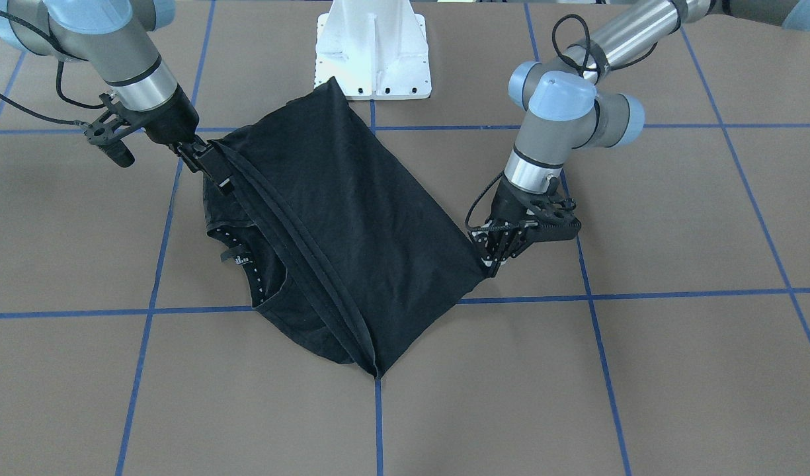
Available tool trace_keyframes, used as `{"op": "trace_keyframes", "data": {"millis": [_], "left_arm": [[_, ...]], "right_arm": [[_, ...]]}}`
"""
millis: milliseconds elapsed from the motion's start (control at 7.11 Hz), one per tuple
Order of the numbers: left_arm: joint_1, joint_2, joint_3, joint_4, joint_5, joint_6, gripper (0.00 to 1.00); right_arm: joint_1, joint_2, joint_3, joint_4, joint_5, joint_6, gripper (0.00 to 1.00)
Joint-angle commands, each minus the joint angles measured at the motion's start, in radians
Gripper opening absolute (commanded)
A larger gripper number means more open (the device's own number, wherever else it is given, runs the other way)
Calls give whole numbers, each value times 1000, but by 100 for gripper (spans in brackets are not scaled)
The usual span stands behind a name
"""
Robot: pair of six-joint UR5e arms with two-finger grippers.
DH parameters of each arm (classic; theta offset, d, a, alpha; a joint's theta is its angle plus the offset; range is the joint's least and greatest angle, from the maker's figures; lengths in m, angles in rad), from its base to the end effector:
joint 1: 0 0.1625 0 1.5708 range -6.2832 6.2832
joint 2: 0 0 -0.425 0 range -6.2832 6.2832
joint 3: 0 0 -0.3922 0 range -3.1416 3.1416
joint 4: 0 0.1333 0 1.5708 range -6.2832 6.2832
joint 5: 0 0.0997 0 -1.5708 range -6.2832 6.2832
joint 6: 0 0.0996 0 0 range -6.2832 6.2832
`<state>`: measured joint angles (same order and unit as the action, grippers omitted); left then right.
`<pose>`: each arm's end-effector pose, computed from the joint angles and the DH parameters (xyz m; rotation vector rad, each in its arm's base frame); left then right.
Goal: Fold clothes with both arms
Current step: 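Swing the left gripper away from the robot while the right gripper holds the collar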
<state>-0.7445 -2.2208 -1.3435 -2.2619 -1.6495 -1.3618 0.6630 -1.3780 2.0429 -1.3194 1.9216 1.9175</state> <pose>0.4651 -0.5991 0.2943 0.4523 1.0305 -0.4346 -0.3528 -0.4012 0.3155 -0.1837 -0.9717 0.7684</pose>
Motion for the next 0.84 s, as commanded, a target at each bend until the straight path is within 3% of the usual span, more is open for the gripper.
{"op": "trace_keyframes", "data": {"millis": [0, 422, 563, 703], "left_arm": [[-67, -261, 450, -250, 0, 43, 0], [-75, -387, 656, -339, 10, 89, 1], [-82, -385, 655, -343, 8, 114, 50], [-85, -370, 646, -340, 5, 116, 60]], "right_arm": [[0, 17, -6, -1, -7, -2, 100], [-12, 97, -61, 0, -16, -3, 100], [-23, 132, -93, -1, -19, -3, 100], [-42, 169, -122, -3, -48, -3, 100]]}}
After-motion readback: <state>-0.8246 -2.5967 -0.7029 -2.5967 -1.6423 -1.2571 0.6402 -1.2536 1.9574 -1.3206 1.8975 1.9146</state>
